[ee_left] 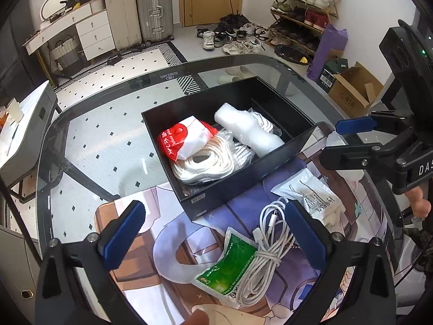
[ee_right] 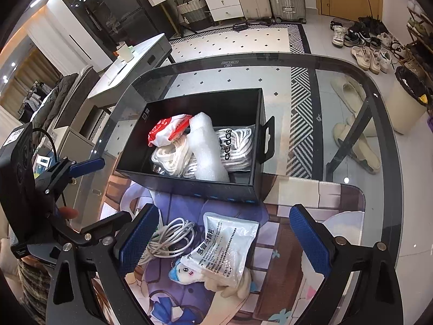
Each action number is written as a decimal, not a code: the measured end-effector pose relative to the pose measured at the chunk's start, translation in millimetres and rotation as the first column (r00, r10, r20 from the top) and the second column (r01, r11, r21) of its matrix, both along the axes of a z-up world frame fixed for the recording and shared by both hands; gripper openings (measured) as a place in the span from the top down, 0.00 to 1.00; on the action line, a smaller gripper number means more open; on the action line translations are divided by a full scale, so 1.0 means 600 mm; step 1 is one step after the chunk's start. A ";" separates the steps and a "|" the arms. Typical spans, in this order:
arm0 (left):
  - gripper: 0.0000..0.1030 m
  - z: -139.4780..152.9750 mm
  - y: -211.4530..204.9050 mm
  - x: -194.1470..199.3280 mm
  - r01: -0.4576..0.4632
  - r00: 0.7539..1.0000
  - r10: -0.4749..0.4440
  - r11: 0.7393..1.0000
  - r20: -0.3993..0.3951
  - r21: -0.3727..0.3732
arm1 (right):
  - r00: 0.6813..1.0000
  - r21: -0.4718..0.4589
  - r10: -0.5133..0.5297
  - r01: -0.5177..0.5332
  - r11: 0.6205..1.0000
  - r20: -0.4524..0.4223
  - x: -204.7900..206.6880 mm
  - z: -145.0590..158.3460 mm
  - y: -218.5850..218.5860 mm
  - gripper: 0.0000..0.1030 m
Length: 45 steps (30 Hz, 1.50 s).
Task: Organize soft objects
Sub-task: 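Open both tools and lift them out of the black box, then grasp the white cable with the left tool while the right tool grasps the white sachet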
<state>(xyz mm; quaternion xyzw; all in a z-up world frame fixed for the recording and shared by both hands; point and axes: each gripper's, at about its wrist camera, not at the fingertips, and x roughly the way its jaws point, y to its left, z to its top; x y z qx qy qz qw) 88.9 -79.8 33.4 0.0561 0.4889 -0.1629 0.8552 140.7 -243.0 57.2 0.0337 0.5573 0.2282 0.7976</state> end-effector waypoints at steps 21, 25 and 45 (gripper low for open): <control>0.00 -0.031 -0.038 -0.052 0.191 0.982 -0.191 0.981 -0.009 0.033 | 0.997 -0.040 0.017 -0.020 0.999 -0.071 -0.016 -0.053 0.010 0.04; 0.00 -0.038 -0.047 -0.059 0.225 0.974 -0.225 0.972 0.002 0.065 | 0.995 -0.048 0.023 -0.028 0.998 -0.094 -0.011 -0.065 0.011 0.04; 0.16 -0.064 -0.071 -0.054 0.324 0.946 -0.322 0.944 -0.036 0.059 | 0.984 -0.091 0.076 -0.091 0.992 -0.160 0.007 -0.110 0.037 0.18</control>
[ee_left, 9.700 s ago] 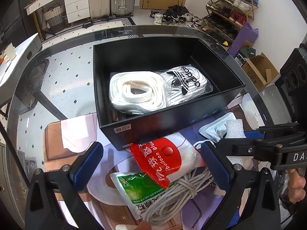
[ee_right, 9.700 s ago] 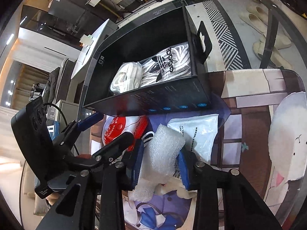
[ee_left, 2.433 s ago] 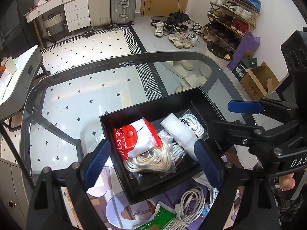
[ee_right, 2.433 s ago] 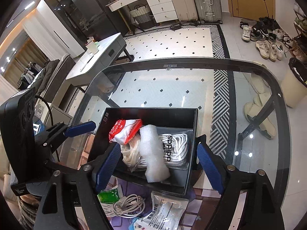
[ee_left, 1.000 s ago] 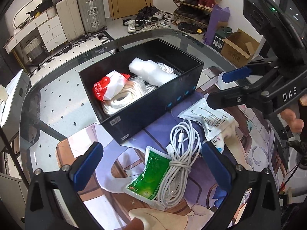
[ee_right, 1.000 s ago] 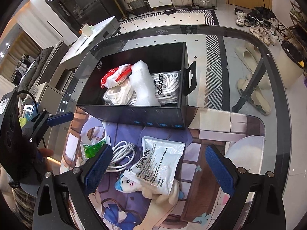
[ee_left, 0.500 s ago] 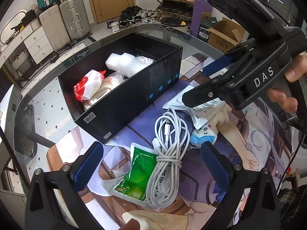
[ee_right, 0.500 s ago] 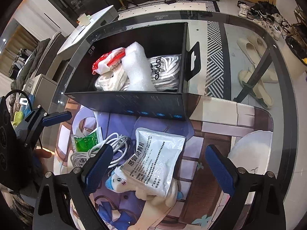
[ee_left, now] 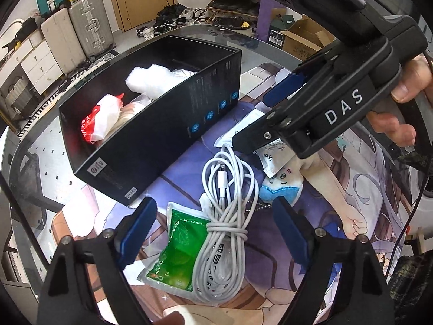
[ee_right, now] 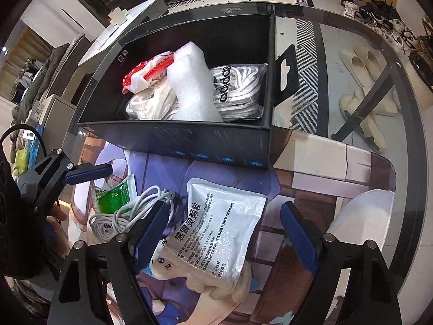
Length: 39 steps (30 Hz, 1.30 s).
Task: Organize soft objects
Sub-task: 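Grasp the white cable with the left tool while the right tool grasps the white sachet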
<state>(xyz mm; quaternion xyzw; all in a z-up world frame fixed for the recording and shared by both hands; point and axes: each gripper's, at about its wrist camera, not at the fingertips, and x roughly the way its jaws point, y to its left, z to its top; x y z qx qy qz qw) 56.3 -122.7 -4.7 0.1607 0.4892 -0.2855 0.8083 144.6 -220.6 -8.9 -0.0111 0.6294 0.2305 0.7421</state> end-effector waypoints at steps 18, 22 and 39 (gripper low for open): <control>0.41 -0.015 -0.002 0.008 -0.006 0.999 0.005 1.000 -0.037 -0.021 | 0.999 -0.072 0.031 -0.030 0.997 0.010 0.003 -0.010 0.017 0.33; 0.41 -0.022 0.007 0.018 -0.038 0.998 0.036 0.998 -0.055 -0.042 | 0.999 -0.090 0.037 -0.035 0.995 0.017 0.001 -0.009 0.018 0.39; 0.50 -0.032 -0.001 0.018 -0.032 0.999 0.032 0.999 -0.043 0.012 | 0.998 -0.110 0.044 -0.040 0.993 0.035 -0.002 -0.006 0.016 0.41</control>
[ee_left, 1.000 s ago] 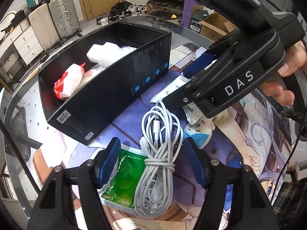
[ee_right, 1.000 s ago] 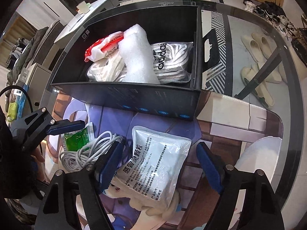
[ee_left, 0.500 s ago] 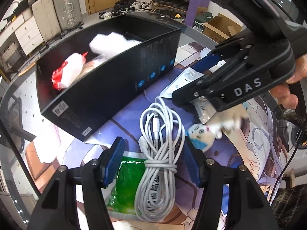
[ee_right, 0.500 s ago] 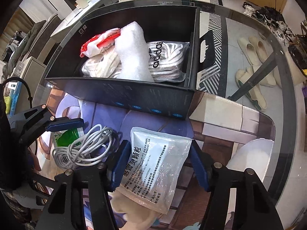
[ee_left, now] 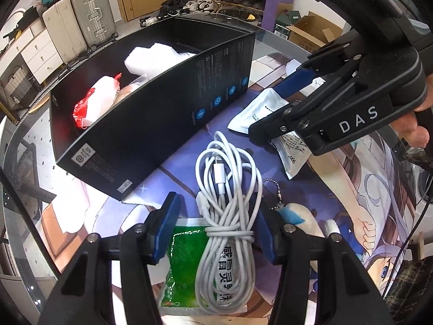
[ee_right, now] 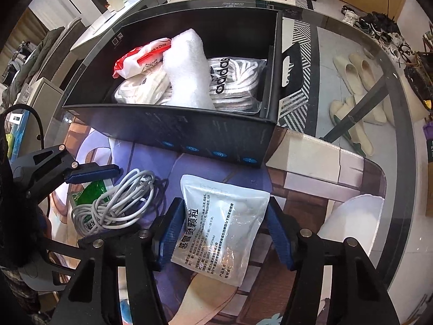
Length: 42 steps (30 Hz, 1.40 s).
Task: Organize soft objects
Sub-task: 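Grasp the white cable with the left tool while the right tool grasps the white sachet, then lift the cable and sachet and carry both over the black box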
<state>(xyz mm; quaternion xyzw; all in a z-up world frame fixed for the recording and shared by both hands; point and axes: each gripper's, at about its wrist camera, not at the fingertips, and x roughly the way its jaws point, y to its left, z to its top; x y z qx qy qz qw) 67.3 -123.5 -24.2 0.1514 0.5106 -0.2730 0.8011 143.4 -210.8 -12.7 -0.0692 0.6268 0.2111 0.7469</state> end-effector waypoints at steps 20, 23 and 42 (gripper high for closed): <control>0.75 0.002 0.003 0.002 -0.084 0.996 0.084 0.996 0.007 0.009 | 1.000 -0.050 -0.002 0.003 0.999 0.008 -0.039 0.003 -0.002 0.42; 0.75 0.002 0.001 0.003 -0.095 0.995 0.095 0.995 0.005 0.009 | 1.000 -0.053 -0.010 0.010 0.999 0.002 -0.039 0.001 -0.006 0.41; 0.75 0.020 0.013 -0.001 -0.149 0.988 0.150 0.988 0.034 -0.030 | 0.998 -0.052 -0.056 0.057 0.997 0.030 -0.077 0.014 -0.036 0.59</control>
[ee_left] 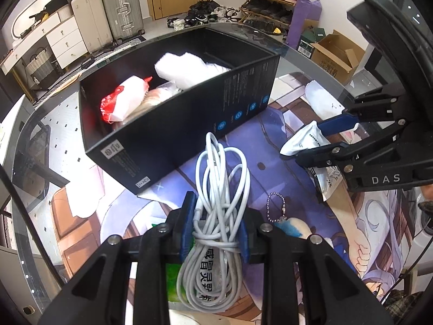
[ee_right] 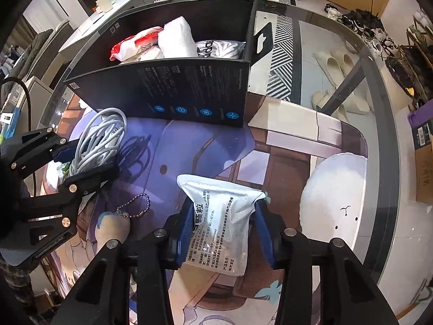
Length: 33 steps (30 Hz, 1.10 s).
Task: Organize soft objects
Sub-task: 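Lift the cable and sachet and carry both over the black box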
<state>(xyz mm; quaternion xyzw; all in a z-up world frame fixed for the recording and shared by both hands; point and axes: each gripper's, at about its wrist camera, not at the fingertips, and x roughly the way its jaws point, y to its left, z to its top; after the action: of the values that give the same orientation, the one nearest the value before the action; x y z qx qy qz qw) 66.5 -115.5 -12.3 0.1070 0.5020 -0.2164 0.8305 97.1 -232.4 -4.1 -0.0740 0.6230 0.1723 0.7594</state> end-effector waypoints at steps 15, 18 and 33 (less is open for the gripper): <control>0.75 0.053 0.023 0.001 -0.066 0.994 0.067 0.998 0.083 -0.010 | 0.996 0.087 0.018 -0.025 0.996 0.086 -0.011 0.071 0.000 0.59; 0.75 0.064 0.026 0.002 -0.078 0.992 0.079 0.997 0.094 -0.011 | 0.994 0.092 0.030 -0.040 0.995 0.103 -0.010 0.087 0.011 0.59; 0.75 0.117 0.038 0.001 -0.116 0.980 0.119 0.993 0.156 -0.031 | 0.983 0.114 0.048 -0.069 0.991 0.180 0.012 0.145 0.022 0.59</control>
<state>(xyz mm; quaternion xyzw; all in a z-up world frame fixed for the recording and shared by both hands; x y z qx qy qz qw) 67.3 -92.9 57.8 0.0850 0.4377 -0.1633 0.8801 104.3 -219.1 83.0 -0.0614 0.5392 0.2245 0.8094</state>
